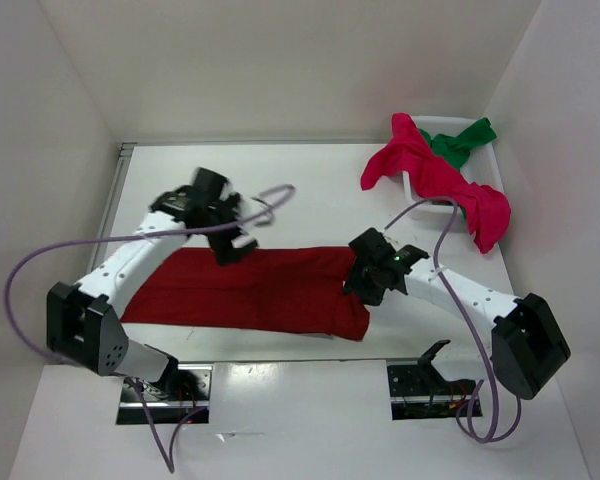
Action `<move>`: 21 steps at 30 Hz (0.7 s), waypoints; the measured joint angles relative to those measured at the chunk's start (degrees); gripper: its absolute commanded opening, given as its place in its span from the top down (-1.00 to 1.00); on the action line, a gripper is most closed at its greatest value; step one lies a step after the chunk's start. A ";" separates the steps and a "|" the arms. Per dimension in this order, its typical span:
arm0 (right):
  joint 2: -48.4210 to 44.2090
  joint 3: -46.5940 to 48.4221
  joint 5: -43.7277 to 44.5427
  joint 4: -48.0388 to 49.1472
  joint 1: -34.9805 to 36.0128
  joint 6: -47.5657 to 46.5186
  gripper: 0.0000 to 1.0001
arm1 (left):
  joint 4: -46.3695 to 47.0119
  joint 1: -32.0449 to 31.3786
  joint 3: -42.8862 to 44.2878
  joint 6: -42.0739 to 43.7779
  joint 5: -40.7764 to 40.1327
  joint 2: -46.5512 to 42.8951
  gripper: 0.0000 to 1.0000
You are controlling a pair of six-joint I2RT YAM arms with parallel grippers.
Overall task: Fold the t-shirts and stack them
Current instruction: Fold the other side of the tshirt into a rectangle
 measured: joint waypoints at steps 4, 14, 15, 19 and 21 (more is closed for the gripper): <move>-3.34 -4.72 -1.49 -0.31 -0.07 3.74 -0.13 | 10.10 20.63 -8.52 0.98 -10.01 -4.17 -1.00; -8.37 -8.90 -2.54 -2.62 -0.04 9.64 -0.15 | 16.92 46.45 -0.07 1.75 -15.76 12.50 -1.00; -8.39 -9.05 -2.54 -2.58 -0.04 9.81 -0.15 | 19.06 49.18 1.68 2.01 -15.78 14.25 -1.00; -8.46 -10.40 -2.84 -2.08 -0.04 10.80 -0.20 | 22.12 52.63 -0.96 4.90 -15.69 14.45 -1.00; -8.44 -12.39 -3.69 -0.52 -0.04 11.47 -0.20 | 21.97 50.97 -2.49 6.21 -15.43 15.04 -1.00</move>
